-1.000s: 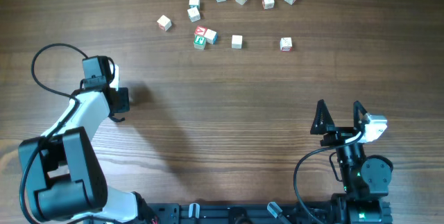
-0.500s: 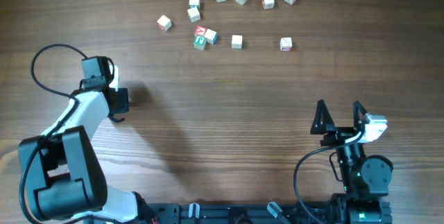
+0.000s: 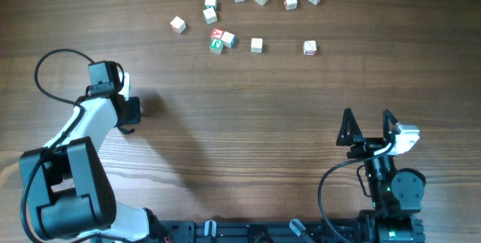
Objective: Form a horizontal line
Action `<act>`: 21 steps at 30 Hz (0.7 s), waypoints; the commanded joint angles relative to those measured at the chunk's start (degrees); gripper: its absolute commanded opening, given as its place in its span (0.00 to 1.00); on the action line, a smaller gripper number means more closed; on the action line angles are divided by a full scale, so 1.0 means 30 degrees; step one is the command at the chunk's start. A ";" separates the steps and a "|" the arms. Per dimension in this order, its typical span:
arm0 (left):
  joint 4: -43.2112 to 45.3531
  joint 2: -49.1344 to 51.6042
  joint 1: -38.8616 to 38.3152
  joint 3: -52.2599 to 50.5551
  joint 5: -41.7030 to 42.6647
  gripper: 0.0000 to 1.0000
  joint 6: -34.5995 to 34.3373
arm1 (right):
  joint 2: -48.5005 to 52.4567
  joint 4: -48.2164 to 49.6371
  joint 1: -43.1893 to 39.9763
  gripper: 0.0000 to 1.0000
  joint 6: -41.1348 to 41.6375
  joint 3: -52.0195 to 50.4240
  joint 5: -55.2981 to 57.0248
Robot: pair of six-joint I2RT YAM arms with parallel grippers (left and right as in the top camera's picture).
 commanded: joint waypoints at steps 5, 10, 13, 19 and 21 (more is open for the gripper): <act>-0.1486 0.0372 0.0080 -0.0379 0.0969 0.48 0.0087 | 0.0000 0.0029 -0.0073 1.00 0.0138 0.0007 0.0248; -0.2353 0.0372 0.0080 -0.0379 0.0962 0.50 0.0087 | 0.0000 0.0029 -0.0073 1.00 0.0146 0.0007 0.0248; -0.2783 0.0372 0.0080 -0.0379 0.0918 0.51 0.0087 | 0.0000 0.0029 -0.0073 1.00 0.0138 0.0007 0.0248; -0.3337 0.0372 0.0080 -0.0379 0.0663 0.51 -0.0510 | 0.0007 0.0022 -0.0073 1.00 0.0146 0.0007 0.0248; -0.3322 0.0372 0.0087 -0.0379 0.0430 0.52 -0.0991 | 0.0007 0.0022 -0.0073 1.00 0.0146 0.0007 0.0248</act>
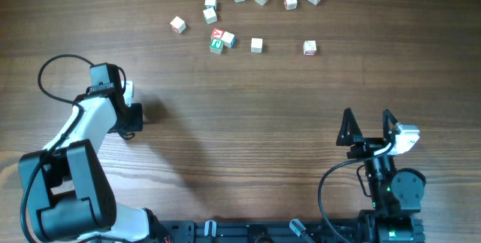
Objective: Form a horizontal line
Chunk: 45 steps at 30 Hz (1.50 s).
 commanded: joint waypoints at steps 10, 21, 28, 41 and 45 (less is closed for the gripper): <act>-0.0452 0.0583 0.0087 -0.0656 -0.1858 0.51 -0.0801 | 0.0007 0.0022 -0.0073 1.00 0.0138 0.0007 0.0240; -0.0364 0.0583 0.0087 -0.0656 -0.3351 0.50 -0.1829 | 0.0007 0.0022 -0.0073 1.00 0.0146 0.0007 0.0240; -0.0109 0.0583 0.0087 -0.0656 -0.3920 0.50 -0.2259 | 0.0007 0.0022 -0.0073 1.00 0.0146 0.0007 0.0240; 0.0736 0.0576 0.0087 -0.0656 -0.4277 0.49 -0.2404 | 0.0007 0.0022 -0.0073 1.00 0.0146 0.0007 0.0240; 0.1151 0.0576 0.0087 -0.0656 -0.4619 0.49 -0.2863 | 0.0007 0.0022 -0.0073 1.00 0.0138 0.0007 0.0240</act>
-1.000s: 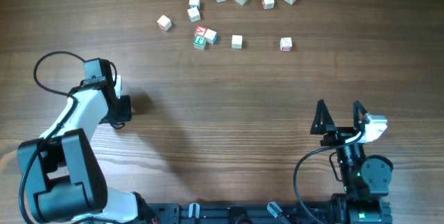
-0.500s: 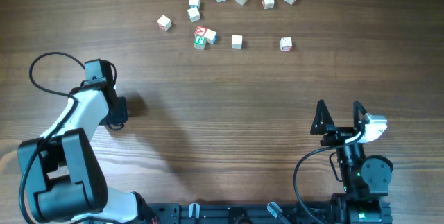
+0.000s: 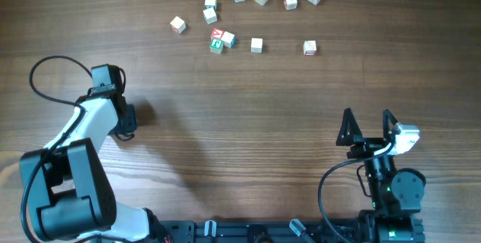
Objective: Form a horizontal line
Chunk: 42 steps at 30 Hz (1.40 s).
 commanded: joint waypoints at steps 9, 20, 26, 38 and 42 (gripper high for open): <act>0.0714 0.0517 0.0124 -0.0357 -0.1304 0.50 -0.1239 | 0.0007 0.0022 -0.0073 1.00 0.0146 0.0007 0.0248; 0.0022 0.0510 0.0109 -0.0357 -0.1654 0.66 -0.1319 | 0.0007 0.0022 -0.0073 1.00 0.0168 0.0007 0.0044; -0.2302 0.0474 0.0080 -0.0357 -0.1588 0.94 -0.3927 | 0.0007 0.0044 -0.0073 1.00 0.3585 0.0007 -0.0255; -0.4444 -0.1399 0.0066 -0.0357 0.4605 1.00 -0.6054 | 0.0007 0.0131 -0.0073 1.00 0.4153 0.0007 -0.0998; -0.4605 -0.4517 0.0066 -0.0357 0.7941 1.00 -0.4619 | 0.0000 0.0357 -0.0073 0.99 0.6273 0.0007 -0.2994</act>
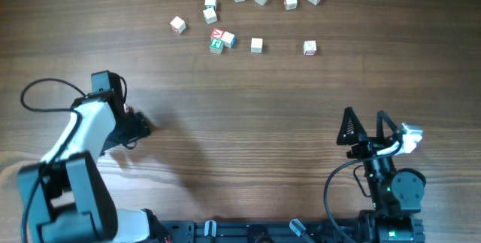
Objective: Form a horizontal line
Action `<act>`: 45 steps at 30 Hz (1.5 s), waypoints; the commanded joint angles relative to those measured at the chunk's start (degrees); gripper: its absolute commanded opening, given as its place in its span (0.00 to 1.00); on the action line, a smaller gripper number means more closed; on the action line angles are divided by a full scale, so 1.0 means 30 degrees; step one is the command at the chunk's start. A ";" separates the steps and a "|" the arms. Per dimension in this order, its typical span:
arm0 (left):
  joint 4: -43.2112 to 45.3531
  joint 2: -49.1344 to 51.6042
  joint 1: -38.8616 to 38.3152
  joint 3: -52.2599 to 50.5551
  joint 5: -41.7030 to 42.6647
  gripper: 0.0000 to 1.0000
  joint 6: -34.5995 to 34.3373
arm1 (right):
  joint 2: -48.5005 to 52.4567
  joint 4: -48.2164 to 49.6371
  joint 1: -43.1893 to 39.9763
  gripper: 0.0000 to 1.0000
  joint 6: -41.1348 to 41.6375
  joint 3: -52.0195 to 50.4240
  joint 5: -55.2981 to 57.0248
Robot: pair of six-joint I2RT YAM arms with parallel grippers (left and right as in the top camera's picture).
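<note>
Several small cubes lie scattered at the far side of the table in the overhead view. A loose upper arc runs from a white cube (177, 24) past a yellow one to a cube at the right end. Below it sit a red-and-green clump (217, 41), a white cube (257, 44) and another cube (310, 47). My left gripper (140, 127) is low at the left, far from the cubes, its fingers too dark to read. My right gripper (366, 123) stands open and empty near the front right.
The wooden table (248, 115) spreads between the cubes and both arms. A black cable (45, 86) loops off the left arm. The arm bases stand at the front edge.
My left gripper has shifted a little toward the front and to the right, and its cable loop has swung left. The right wrist has turned slightly. No cube has moved.
My left gripper hung at the left of the table, well short of the cubes, and at each later moment it sat slightly nearer the front. The right gripper stayed open at the front right. The cubes kept the same scattered layout throughout.
</note>
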 commanded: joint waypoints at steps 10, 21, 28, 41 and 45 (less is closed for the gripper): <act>-0.0182 -1.3165 -0.0051 -0.0146 0.8145 1.00 0.1486 | 0.0000 0.0350 -0.0073 1.00 1.8972 0.0007 -0.3417; 0.0743 -1.9088 -0.0051 -0.0146 0.9282 1.00 0.1486 | 0.0801 0.0226 -0.0073 0.99 1.2801 0.1792 -0.6513; 0.0867 -1.9861 -0.0051 -0.0146 0.9267 1.00 0.1486 | 0.6739 -0.2390 -0.0073 0.99 0.7351 0.7344 -0.6849; -0.0153 -1.9832 -0.0051 -0.0146 0.9267 1.00 0.1486 | 2.0043 -1.3369 -0.0015 0.99 0.0430 2.1005 -0.9522; -0.0721 -1.9832 -0.0051 -0.0146 0.9267 1.00 0.1486 | 2.0997 -1.3347 -0.0007 1.00 0.0488 2.1434 -1.1111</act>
